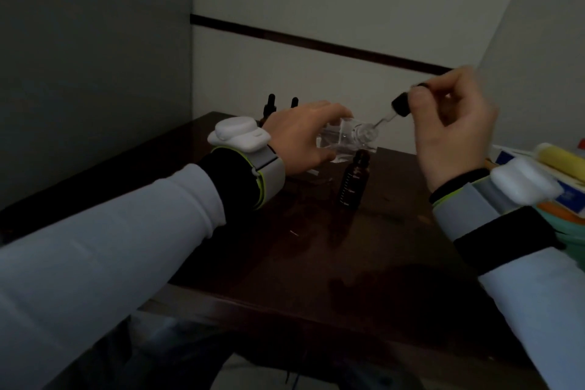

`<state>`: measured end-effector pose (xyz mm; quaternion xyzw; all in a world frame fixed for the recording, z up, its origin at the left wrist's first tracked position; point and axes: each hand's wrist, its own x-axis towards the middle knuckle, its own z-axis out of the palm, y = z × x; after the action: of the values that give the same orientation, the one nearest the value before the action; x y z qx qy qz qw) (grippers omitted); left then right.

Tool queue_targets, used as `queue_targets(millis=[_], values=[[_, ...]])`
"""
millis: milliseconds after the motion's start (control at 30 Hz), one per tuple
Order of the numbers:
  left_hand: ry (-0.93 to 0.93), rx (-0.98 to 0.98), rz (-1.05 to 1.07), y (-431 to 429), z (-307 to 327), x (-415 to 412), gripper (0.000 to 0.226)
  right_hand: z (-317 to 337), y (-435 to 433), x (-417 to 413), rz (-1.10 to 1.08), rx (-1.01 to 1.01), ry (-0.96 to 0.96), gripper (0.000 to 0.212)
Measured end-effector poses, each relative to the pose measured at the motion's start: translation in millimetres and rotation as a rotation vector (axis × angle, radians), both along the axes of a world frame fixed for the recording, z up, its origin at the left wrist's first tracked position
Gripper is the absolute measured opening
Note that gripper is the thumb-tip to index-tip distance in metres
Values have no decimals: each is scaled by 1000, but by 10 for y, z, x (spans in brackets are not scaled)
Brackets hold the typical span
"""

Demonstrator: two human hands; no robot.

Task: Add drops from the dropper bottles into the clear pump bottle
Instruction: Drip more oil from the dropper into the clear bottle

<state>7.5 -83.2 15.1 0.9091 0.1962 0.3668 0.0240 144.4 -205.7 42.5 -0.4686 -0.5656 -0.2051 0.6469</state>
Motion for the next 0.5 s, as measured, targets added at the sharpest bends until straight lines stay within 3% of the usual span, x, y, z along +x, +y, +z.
queue_targets(millis=[133,333,500], values=[[6,4,6,-2,2,4,54,49,-36,15,13,57,17,27],[17,-2,5,1,2,-2,54,-9,12,27,18,-45,-14,17],[22,-4,-1,-10,0,5,55,-37,44,27,-11,-136,-22,21]])
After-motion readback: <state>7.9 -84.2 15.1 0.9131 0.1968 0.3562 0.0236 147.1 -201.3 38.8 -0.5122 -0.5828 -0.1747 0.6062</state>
